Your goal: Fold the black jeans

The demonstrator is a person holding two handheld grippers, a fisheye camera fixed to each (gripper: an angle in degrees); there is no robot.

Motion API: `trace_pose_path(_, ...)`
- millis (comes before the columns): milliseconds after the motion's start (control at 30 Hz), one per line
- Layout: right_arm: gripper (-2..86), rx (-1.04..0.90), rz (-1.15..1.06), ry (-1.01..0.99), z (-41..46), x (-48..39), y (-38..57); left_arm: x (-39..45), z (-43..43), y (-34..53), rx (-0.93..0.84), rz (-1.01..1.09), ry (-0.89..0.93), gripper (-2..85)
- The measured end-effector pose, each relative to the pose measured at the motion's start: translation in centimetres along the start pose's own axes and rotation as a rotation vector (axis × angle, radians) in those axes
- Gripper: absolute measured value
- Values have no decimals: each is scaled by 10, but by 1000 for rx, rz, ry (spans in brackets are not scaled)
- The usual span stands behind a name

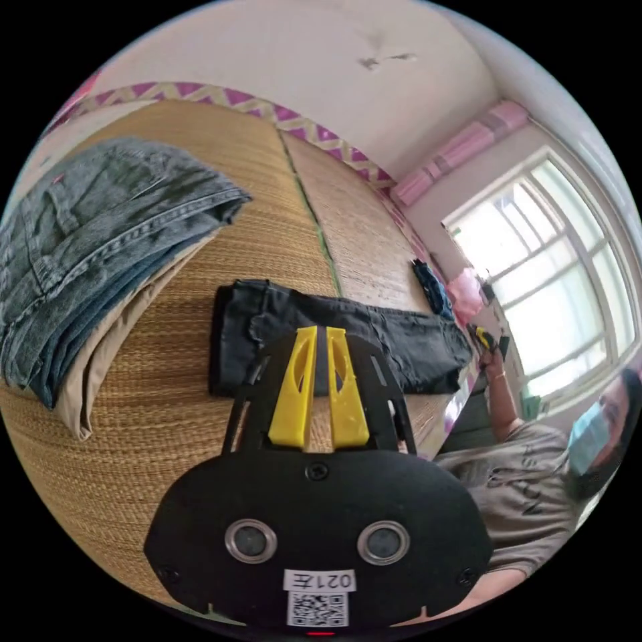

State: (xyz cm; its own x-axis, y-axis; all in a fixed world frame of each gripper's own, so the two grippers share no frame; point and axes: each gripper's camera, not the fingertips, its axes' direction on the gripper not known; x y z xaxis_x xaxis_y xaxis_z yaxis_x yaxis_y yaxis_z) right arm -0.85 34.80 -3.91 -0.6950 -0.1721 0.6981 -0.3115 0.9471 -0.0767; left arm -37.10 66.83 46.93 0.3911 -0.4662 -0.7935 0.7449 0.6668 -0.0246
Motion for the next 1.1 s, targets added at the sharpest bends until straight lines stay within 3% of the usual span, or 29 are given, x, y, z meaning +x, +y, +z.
trace_pose_path(100, -7, -180, -217, 50, 89, -94, -2, 56, 25, 20, -13, 214, -41, -9)
trace_pose_path(167, -9, -339, -365, 163, 172, -161, 4, 82, 45, 28, -4, 315, -161, -9)
trace_pose_path(233, -9, -449, -457, 362, 230, -199, 13, 71, 83, 32, -122, 215, -486, -9)
trace_pose_path(267, -9, -497, -522, 566, 264, -214, 21, 63, 90, 35, -161, 212, -493, -9)
trace_pose_path(300, -9, -509, -554, 656, 279, -218, 27, 55, 74, 44, -53, 203, -478, -9)
trace_pose_path(333, -8, -542, -621, 739, 304, -223, 37, 43, 67, 44, -61, 170, -444, -9)
trace_pose_path(433, -7, -434, -706, 831, 320, -248, 43, 32, 49, 53, -58, 105, -416, -9)
trace_pose_path(767, -7, -401, -482, 686, 291, -263, -26, 45, -46, 144, 137, 80, -346, -8)
trace_pose_path(867, -7, -246, -386, 525, 241, -284, -34, 34, -73, 166, 163, -19, -349, 1)
trace_pose_path(1100, -4, -277, -341, 382, 197, -316, -8, -51, -111, 175, 217, -339, -37, 102)
